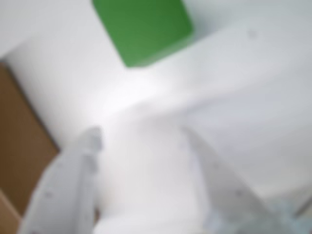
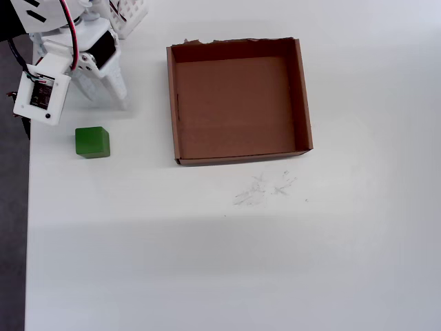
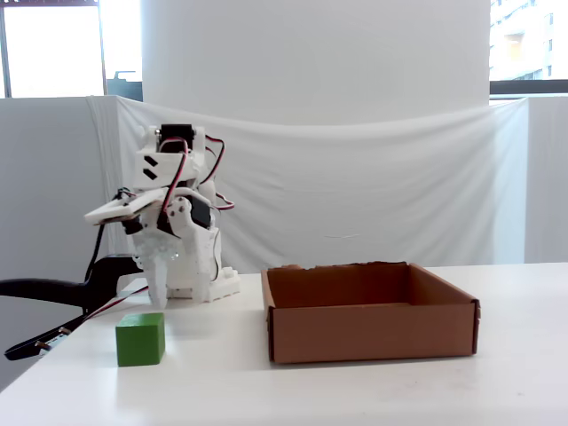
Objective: Grasp a green cube and put it in a box.
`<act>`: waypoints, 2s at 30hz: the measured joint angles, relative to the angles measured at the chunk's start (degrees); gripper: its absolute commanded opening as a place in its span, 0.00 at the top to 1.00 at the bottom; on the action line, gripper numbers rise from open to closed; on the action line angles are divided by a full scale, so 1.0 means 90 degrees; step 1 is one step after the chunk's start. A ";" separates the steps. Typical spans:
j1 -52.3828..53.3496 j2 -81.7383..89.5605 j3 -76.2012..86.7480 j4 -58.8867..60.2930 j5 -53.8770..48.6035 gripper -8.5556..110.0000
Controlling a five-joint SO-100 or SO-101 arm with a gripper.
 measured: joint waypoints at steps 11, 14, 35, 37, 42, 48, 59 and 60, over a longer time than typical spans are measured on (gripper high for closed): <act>0.0000 0.0000 0.0000 0.0000 0.0000 0.75; 0.0000 0.0000 0.0000 0.0000 0.0000 0.75; -0.0049 0.0000 0.0000 0.0000 0.0020 0.76; -0.0098 0.0000 0.0000 0.0000 0.0020 0.77; -0.0195 0.0000 0.0000 0.0000 0.0020 0.78; -0.0342 -0.0146 -0.0137 -0.0107 -0.0049 0.74; 0.0049 -0.2930 -0.2393 -0.0234 -0.1504 0.71; 0.0098 -0.3223 -0.2646 -0.0234 -0.1680 0.71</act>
